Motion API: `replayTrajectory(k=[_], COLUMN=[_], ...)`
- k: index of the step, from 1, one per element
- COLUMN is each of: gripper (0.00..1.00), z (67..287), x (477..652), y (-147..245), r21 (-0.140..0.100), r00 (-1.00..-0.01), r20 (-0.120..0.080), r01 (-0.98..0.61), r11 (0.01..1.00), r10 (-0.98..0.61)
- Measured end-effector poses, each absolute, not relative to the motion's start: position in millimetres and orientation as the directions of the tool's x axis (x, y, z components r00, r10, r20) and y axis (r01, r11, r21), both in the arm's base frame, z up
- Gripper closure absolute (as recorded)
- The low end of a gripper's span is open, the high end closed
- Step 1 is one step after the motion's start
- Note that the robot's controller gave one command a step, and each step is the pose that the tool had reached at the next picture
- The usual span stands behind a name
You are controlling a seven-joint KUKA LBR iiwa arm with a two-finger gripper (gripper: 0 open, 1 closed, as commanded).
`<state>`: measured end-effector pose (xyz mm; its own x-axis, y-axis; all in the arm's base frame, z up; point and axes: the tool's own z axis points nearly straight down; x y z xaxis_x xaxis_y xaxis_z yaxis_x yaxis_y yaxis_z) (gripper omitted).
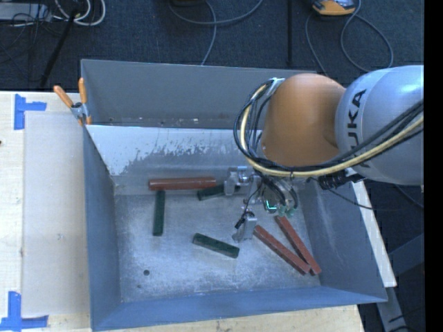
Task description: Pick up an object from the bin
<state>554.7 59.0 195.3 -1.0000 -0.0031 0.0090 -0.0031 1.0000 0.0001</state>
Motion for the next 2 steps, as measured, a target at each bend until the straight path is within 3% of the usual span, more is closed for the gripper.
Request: replayTrajectory(k=[1, 2], gripper=[0.00, 1.00], z=[76.9, 81.3], x=[528.8, 531.3], y=[24.2, 25.1], r21=[-0.001, 0.000], r00=[-0.999, -0.999], r20=[0.010, 0.001], r01=[-0.052, -0.050], r11=[0.999, 0.999], r10=[-0.052, -0.050])
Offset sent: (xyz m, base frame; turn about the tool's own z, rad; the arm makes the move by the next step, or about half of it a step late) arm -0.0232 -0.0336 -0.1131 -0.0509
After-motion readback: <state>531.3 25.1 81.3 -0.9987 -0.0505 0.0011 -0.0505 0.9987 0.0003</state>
